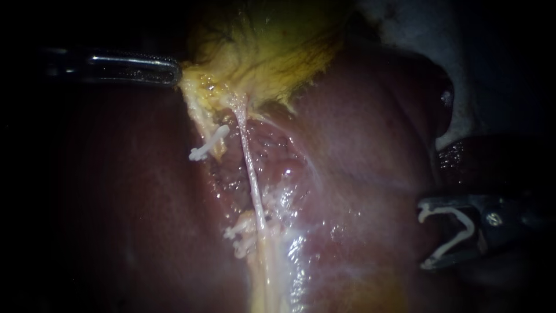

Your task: Clipping first clip right tube

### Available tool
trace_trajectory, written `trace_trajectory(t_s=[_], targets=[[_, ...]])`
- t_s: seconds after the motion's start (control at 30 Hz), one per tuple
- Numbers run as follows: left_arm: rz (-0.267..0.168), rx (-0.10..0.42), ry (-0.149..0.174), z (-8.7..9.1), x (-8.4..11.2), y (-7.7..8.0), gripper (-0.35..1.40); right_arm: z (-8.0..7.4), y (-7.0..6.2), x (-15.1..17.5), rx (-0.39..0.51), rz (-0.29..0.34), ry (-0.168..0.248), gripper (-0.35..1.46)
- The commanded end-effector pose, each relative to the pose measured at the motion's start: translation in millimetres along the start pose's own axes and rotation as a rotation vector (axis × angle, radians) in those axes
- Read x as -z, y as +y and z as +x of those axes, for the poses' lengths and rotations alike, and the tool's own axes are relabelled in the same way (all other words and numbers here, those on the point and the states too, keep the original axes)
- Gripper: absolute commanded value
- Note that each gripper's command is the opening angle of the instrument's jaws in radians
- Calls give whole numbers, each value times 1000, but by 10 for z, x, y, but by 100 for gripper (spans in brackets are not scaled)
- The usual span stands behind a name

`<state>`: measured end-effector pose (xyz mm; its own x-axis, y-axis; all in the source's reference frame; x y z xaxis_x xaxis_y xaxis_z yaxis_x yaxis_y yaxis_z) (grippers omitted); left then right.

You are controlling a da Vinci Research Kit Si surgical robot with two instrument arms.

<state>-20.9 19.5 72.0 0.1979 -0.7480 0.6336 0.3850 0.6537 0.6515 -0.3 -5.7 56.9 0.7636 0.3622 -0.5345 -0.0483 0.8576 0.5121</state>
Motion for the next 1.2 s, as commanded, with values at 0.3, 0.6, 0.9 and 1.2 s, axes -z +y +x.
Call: trace_trajectory(t_s=[0.3,0.6,0.9,1.2], targets=[[-1,-1,0,1,-1,0,-35,21,7,-20,5,72,95,60],[-2,-1,0,2,-2,-1,-35,35,21,-38,-33,128,186,60],[-2,-1,0,2,-2,-1,-35,49,31,-57,-99,164,259,60],[-2,-1,0,3,-2,-1,-35,64,44,-78,-157,221,311,59]])
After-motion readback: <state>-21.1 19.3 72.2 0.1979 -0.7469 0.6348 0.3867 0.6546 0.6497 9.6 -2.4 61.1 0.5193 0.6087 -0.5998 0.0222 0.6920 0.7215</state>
